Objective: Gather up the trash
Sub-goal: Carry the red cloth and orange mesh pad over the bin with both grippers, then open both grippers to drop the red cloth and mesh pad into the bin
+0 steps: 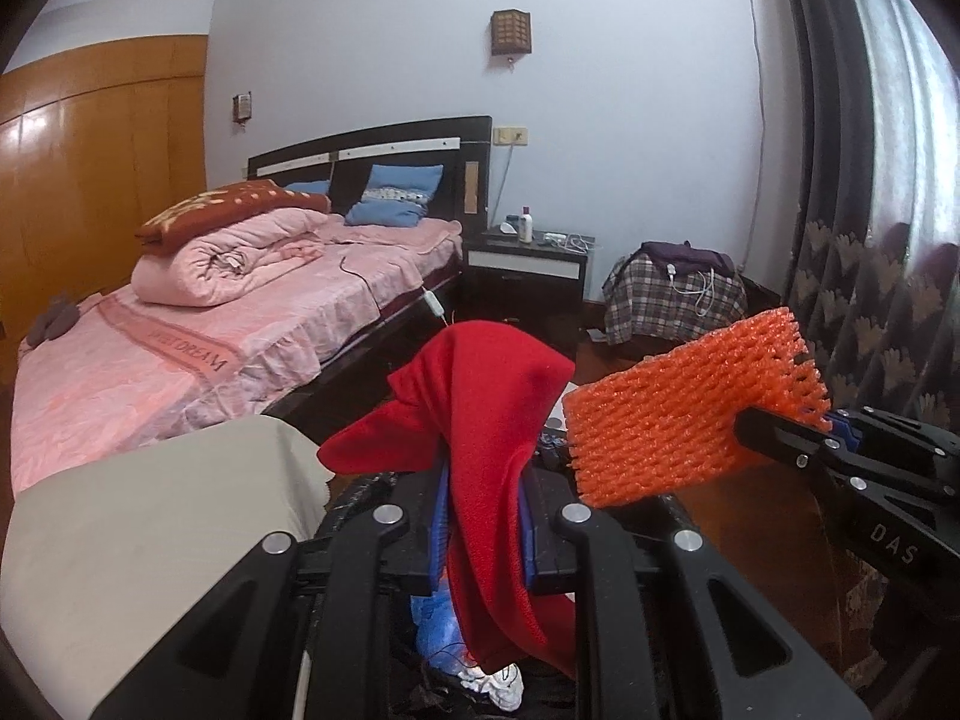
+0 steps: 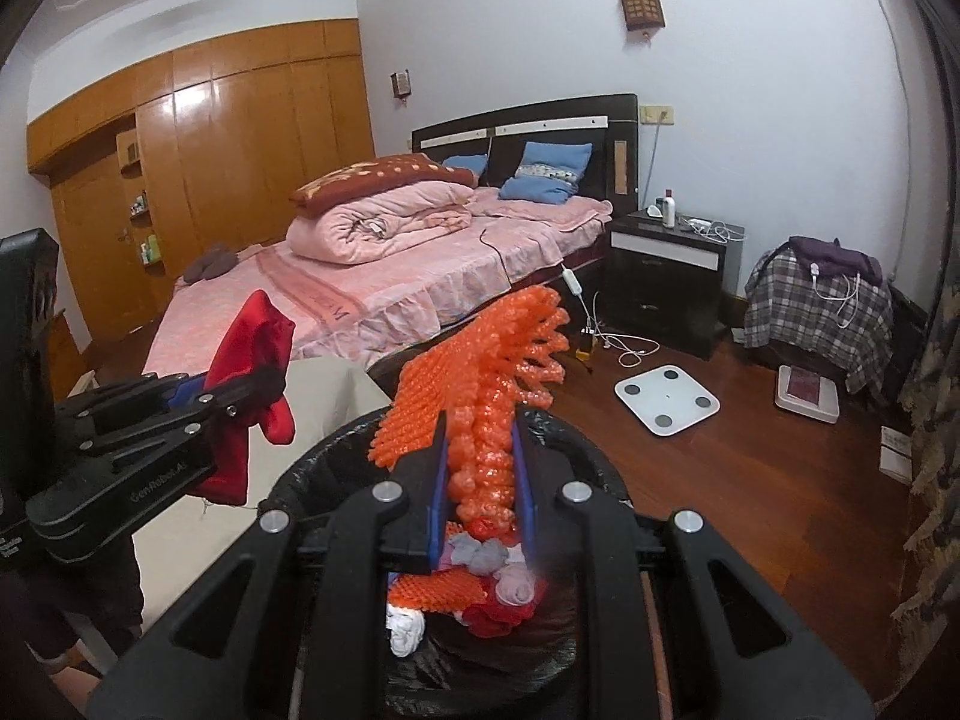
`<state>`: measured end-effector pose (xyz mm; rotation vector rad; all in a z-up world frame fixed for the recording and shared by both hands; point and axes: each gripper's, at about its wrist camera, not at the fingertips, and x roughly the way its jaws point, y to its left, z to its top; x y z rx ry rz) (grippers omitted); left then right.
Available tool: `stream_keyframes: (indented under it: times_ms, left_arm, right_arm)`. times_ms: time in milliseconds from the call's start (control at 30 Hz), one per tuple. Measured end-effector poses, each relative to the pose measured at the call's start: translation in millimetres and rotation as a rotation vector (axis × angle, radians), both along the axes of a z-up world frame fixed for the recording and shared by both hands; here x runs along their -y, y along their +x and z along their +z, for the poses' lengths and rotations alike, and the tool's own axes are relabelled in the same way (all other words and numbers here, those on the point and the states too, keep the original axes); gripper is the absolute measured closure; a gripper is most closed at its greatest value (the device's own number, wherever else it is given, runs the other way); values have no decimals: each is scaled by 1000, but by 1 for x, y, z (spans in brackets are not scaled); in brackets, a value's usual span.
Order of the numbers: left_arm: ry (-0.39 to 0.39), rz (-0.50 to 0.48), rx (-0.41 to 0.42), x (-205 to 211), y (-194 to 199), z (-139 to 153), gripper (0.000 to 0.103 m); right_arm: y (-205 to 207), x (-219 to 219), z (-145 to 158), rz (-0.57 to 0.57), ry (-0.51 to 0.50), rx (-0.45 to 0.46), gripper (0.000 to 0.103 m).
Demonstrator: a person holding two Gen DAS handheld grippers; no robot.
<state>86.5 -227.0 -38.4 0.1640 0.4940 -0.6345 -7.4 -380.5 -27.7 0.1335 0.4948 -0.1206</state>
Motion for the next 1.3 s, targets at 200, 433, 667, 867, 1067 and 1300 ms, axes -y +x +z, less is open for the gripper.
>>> stream_keyframes:
  times_ms: [200, 433, 667, 867, 1067, 1300]
  left_arm:
    - [7, -19, -23, 12, 6, -9, 84]
    - [15, -35, -52, 22, 18, -19, 77]
    - [17, -20, -81, 15, 28, -27, 50]
    - [14, 12, -85, 1, 33, -27, 36]
    - [19, 70, -65, -25, 30, -19, 15]
    - [6, 132, -40, -64, 19, 0, 6]
  right_arm:
    - [6, 7, -6, -9, 1, -17, 85]
    - [12, 13, -17, -17, -1, -46, 81]
    - [23, 17, -35, -37, -4, -97, 58]
    - [20, 16, -41, -47, -10, -107, 29]
    - [13, 9, -31, -43, -12, -87, 7]
    - [4, -13, -11, 13, 24, -66, 6]
